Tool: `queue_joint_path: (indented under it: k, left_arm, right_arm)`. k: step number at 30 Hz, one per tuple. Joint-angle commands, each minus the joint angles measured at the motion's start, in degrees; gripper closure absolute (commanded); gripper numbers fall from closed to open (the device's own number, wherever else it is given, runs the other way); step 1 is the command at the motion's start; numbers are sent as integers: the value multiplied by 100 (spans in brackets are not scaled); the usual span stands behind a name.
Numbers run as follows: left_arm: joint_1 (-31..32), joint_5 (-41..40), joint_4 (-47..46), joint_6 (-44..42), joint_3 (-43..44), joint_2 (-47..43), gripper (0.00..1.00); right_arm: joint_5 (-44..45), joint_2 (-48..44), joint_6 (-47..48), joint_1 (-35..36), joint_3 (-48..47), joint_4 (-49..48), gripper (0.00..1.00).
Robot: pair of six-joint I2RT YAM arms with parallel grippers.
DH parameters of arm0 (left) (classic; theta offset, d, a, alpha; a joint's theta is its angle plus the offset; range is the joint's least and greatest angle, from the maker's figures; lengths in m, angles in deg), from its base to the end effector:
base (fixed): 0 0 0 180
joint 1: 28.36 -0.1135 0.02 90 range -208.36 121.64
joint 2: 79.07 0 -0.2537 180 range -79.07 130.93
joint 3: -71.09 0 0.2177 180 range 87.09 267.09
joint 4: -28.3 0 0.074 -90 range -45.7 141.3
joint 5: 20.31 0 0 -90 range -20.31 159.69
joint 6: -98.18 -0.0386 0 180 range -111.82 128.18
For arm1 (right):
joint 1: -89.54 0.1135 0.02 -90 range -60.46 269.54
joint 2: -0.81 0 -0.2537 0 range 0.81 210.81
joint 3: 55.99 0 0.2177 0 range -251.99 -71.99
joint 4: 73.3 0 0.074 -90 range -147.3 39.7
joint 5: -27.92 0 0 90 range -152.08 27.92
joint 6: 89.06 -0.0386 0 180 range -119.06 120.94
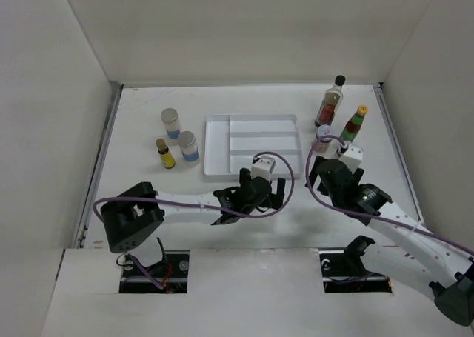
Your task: Organize the condiment bottles
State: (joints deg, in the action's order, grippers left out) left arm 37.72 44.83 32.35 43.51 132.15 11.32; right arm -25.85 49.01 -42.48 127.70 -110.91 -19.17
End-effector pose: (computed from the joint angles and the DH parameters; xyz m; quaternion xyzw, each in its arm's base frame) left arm 0.1375 -0.2700 0.2006 0.1295 0.8561 -0.2384 0.4400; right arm 0.1228 0.0675 0.2507 0.1534 0.8794 0.0062 0.4506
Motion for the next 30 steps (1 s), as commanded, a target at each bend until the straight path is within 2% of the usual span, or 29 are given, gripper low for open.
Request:
queue_joint_path:
  k: [1, 6, 11, 12, 13, 14, 15, 16, 17, 20, 21, 22, 23, 25, 27, 28, 30]
  left_arm:
    - [136, 25, -615, -123, -242, -504, 0]
    - [400, -19, -1573, -500, -752, -970, 0]
    - [401, -431, -1759, -738, -981, -1357, 0]
    - [383, -475, -1767, -764, -1016, -1409, 0]
    - [357, -519, -1785, -782, -1043, -1454, 0]
    - [339, -537, -1820, -800, -1078, -1480, 0]
    - [322, -546, -1881, -835, -1113, -1498, 0]
    - [304, -529, -1943, -861, -1165, -1515, 0]
    - [295, -546, -1978, -861, -1201, -1533, 0]
    - [260, -389, -2153, -826, -1324, -1577, 0]
    - [260, -301, -2232, -817, -1359, -1577, 0]
    - [260, -204, -2355, -800, -1420, -1577, 0]
    - [277, -99, -2496, -800, -1473, -1577, 4]
    - [295, 86, -2777, -791, -1587, -1586, 24]
    - [304, 262, -2883, -791, -1614, -1577, 42]
    - [321, 289, -2901, -782, -1614, -1551, 47]
    - [330, 315, -2910, -773, -1606, -1455, 48]
  right_arm:
    - [156, 92, 290, -84, -493, -377, 0]
    - [498, 119, 773, -32, -959, -517, 0]
    - [886, 224, 1528, 170, -1618, -1139, 0]
    - [799, 242, 1817, 171, -1750, -1437, 15]
    - [694, 294, 2141, 92, -1899, -1718, 40]
    - [649, 364, 2380, -65, -2100, -1886, 59]
    - [588, 504, 2547, -328, -2337, -1958, 72]
    - [526, 680, 2601, -670, -2610, -1967, 78]
    - [404, 873, 2602, -1013, -2856, -1924, 81]
    - [-307, 1523, 2584, -1971, -3402, -1879, 77]
    - [-562, 1769, 2610, -2235, -3551, -1879, 70]
    - [-729, 1989, 2610, -2438, -3666, -1932, 57]
    - [-879, 2182, 2584, -2596, -3763, -1976, 42]
    - [-995, 2517, 2628, -2799, -3895, -2168, 26]
    - [-1091, 2781, 2645, -2923, -3966, -2432, 18]
    - [-1170, 2904, 2715, -2958, -3992, -2598, 16]
    - [-1372, 3159, 2882, -3037, -4079, -2889, 13]
